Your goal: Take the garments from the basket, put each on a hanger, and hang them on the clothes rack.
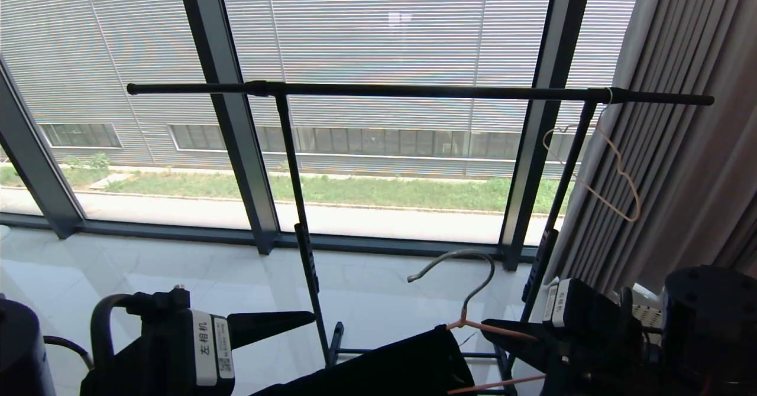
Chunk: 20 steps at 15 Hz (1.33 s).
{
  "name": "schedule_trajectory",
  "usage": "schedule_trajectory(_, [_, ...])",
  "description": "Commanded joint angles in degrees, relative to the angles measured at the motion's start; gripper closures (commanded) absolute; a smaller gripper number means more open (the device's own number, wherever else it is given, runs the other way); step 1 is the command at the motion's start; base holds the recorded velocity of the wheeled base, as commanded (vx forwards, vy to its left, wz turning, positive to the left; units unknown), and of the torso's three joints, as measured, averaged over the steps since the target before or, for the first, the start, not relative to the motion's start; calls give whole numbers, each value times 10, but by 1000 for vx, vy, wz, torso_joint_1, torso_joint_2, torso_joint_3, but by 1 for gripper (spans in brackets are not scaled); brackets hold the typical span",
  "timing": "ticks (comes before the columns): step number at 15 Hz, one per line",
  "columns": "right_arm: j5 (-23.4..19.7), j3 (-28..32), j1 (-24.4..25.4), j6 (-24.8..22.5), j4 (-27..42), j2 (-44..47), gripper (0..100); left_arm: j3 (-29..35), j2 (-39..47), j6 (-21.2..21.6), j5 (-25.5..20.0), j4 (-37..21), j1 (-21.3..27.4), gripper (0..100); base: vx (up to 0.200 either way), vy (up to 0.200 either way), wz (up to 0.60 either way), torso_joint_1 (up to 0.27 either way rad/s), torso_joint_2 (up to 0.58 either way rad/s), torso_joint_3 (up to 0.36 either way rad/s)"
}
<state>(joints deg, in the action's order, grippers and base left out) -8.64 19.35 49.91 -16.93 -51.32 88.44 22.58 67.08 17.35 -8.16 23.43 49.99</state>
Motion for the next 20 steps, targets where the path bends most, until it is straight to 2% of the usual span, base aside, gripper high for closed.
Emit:
schedule_trajectory(1, [0,0,24,-6,0,1,100,1,40,1,-8,0,6,0,0,0,0,0,0,0])
schedule_trajectory(7, [2,5,43,-10,0,-2,100,1,89,2,-5,0,6,0,0,0,0,0,0,0])
schedule_trajectory(8, [2,5,45,-10,0,-2,100,1,89,2,-5,0,6,100,0,0,0,0,0,0])
schedule_trajectory(17, [4,3,47,-10,0,-4,100,2,88,1,-5,0,5,100,0,0,0,0,0,0])
schedule_trajectory(18, [9,3,47,-11,0,-4,0,2,88,1,-4,1,5,100,0,0,0,0,0,0])
schedule_trajectory(20, [31,3,46,-10,0,-4,0,1,87,1,-4,2,4,100,0,0,0,0,0,0])
